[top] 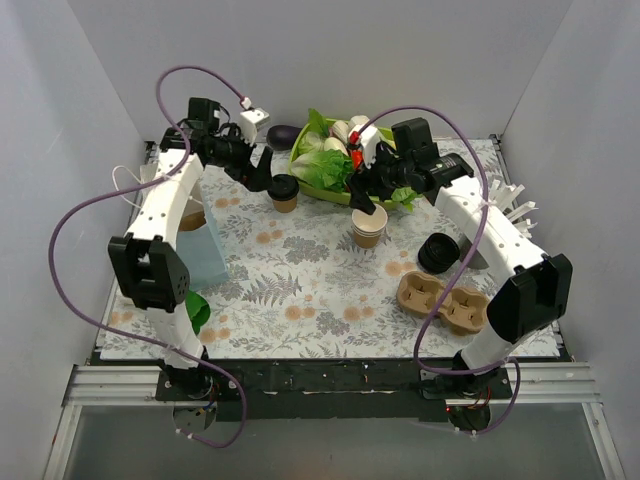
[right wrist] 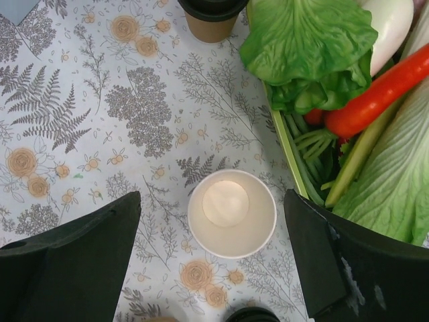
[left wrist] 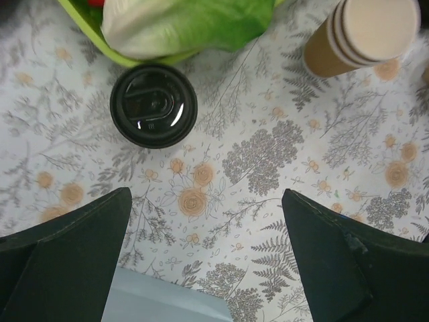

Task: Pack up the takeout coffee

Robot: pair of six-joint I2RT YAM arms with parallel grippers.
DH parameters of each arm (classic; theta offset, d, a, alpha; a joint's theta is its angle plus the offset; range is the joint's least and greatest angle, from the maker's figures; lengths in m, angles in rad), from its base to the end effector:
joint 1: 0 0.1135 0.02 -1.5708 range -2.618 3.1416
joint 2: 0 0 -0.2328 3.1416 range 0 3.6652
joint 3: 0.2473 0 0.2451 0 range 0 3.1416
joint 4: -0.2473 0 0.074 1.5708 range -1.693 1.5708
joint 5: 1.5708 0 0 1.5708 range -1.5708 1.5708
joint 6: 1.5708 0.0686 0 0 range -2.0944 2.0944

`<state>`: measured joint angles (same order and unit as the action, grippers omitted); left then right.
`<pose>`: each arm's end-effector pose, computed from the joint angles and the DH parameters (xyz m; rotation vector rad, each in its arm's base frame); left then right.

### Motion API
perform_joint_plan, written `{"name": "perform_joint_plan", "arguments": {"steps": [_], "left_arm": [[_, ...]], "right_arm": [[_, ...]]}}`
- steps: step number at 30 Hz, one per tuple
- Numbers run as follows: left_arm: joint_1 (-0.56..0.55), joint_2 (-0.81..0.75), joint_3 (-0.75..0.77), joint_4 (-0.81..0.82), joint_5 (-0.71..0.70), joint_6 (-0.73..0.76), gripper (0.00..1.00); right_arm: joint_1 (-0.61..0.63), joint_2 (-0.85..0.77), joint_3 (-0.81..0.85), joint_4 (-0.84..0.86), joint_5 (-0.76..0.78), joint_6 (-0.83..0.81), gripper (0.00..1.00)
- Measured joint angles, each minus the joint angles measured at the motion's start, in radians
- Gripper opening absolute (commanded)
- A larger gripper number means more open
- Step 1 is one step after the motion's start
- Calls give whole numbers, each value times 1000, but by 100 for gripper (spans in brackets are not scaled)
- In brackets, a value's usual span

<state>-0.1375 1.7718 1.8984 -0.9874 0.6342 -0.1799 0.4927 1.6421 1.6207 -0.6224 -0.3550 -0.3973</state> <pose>0.3698 -0.0922 0.3331 0.2399 2.3945 -0.9141 0.3289 0.2036 0.3176 -1.1223 1.8963 0.4456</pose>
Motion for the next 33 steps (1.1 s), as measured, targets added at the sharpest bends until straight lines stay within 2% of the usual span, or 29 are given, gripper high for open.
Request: {"name": "perform_joint_plan", "arguments": {"steps": [4,11,19,33], "left_arm": [[-26,114,-17,40,-74,-46,96],[-112,131,-14,164,-212,-108,95],[-162,258,27,229,-340,-127,98],[-155,331,46,240,-400,-154,96]], "right_arm": [[-18,-63,-54,10,-2,3,95],[-40,-95,-102,23,-11,3,95],[-68,-96,-114,27,-14,3,95],[-75,-97,-114,27,-21,8,95]]}}
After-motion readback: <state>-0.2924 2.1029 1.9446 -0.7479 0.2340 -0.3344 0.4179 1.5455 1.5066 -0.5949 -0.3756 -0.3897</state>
